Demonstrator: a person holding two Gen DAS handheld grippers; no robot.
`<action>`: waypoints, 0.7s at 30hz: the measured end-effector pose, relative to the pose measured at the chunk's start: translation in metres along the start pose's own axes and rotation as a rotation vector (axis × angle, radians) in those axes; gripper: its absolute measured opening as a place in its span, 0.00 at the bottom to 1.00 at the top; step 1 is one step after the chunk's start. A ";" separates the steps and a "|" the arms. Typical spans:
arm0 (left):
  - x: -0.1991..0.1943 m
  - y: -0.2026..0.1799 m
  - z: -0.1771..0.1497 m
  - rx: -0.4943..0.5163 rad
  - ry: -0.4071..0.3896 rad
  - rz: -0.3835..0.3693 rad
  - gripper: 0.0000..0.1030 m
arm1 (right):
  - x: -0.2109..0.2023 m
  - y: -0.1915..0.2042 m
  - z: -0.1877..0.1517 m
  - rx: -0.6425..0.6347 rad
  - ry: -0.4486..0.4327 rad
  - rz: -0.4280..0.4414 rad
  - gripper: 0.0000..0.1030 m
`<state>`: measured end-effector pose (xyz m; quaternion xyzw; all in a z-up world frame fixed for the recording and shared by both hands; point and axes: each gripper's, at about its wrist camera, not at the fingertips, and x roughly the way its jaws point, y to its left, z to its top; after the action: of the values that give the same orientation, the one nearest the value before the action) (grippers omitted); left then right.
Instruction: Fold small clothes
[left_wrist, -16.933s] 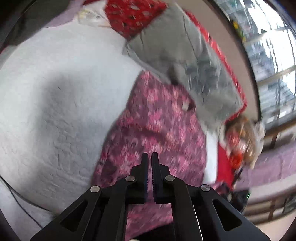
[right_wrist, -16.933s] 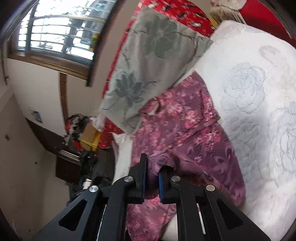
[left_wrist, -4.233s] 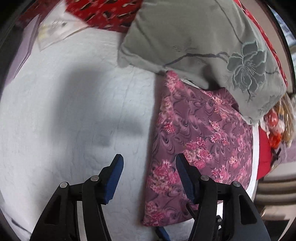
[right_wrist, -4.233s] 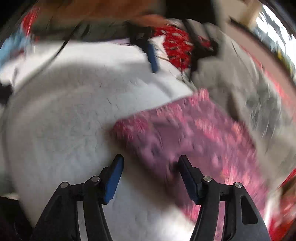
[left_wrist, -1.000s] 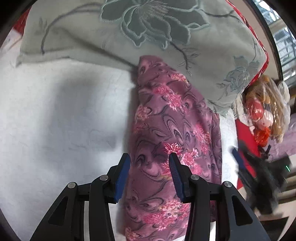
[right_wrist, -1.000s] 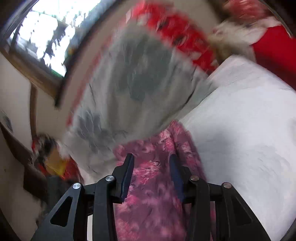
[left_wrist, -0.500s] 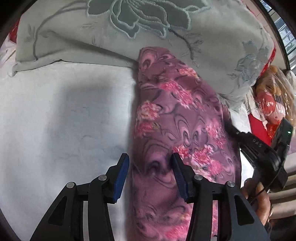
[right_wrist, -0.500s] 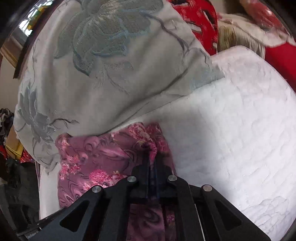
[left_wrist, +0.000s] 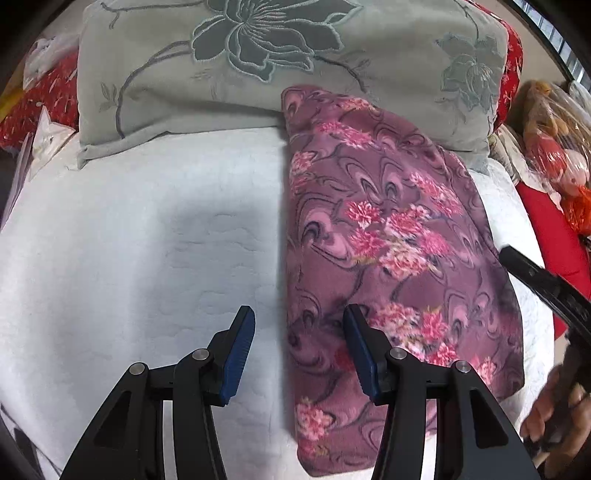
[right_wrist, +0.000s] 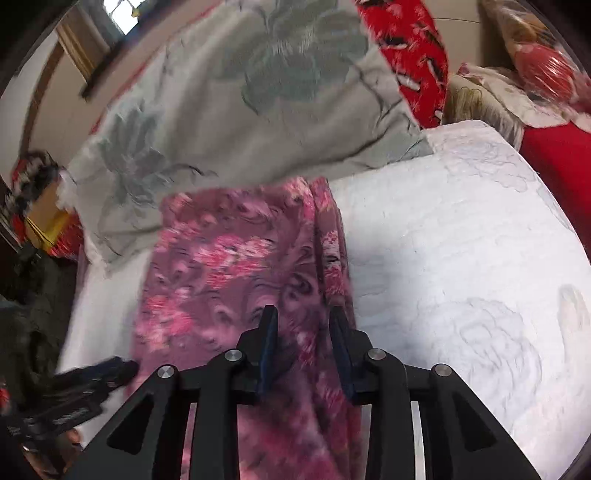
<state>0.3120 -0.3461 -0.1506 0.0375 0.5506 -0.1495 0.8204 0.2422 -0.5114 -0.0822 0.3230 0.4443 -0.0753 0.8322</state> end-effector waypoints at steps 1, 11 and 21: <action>0.000 -0.001 -0.001 -0.002 0.000 0.002 0.48 | -0.002 -0.001 -0.004 0.004 0.021 0.005 0.34; -0.020 0.011 -0.018 0.011 0.032 0.002 0.52 | -0.013 0.001 -0.020 -0.047 0.008 0.003 0.07; -0.036 0.030 -0.040 -0.003 0.099 -0.107 0.49 | -0.037 -0.009 -0.055 0.031 0.035 0.063 0.32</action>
<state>0.2722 -0.3008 -0.1361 0.0139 0.5921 -0.1904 0.7829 0.1786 -0.4913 -0.0794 0.3509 0.4471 -0.0502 0.8212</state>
